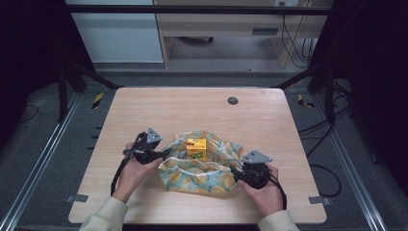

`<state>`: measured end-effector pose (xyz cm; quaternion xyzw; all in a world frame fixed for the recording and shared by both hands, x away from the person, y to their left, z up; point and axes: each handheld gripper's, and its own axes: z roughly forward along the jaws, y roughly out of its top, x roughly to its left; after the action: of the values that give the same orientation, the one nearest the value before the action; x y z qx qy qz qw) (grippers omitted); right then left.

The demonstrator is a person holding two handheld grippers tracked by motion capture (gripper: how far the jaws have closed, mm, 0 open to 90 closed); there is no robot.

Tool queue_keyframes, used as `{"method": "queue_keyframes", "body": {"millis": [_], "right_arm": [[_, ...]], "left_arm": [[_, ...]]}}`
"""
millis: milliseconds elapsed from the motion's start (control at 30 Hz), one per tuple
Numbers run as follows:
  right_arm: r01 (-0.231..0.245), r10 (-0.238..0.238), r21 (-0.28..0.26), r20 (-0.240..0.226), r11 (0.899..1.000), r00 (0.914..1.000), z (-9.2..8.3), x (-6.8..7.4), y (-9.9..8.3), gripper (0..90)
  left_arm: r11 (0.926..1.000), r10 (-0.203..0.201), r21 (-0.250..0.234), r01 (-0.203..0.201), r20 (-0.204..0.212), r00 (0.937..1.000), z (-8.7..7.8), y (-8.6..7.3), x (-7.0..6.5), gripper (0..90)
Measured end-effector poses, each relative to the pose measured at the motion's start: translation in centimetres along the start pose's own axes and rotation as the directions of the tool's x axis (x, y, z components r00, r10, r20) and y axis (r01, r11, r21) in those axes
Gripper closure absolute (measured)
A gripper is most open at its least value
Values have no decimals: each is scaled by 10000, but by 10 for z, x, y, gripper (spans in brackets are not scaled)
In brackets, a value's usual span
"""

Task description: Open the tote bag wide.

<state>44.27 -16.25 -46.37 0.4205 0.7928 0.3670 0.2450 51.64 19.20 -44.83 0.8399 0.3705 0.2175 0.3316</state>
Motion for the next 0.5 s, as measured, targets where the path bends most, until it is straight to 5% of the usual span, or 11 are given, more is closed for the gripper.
{"method": "queue_keyframes", "body": {"millis": [167,367,500], "right_arm": [[28,-3,-961,262,9954,9997,-12,5,8,235],[-240,345,-1208,861,9924,9957,-22,0,9,163],[-714,848,-1214,1090,9900,9904,-30,-9,4,126]], "left_arm": [[9991,-70,-413,73,83,9999,-15,8,-4,329],[9982,137,-583,-149,-201,9997,-39,7,-4,230],[9970,-105,-769,81,-313,9995,-56,-5,0,179]]}}
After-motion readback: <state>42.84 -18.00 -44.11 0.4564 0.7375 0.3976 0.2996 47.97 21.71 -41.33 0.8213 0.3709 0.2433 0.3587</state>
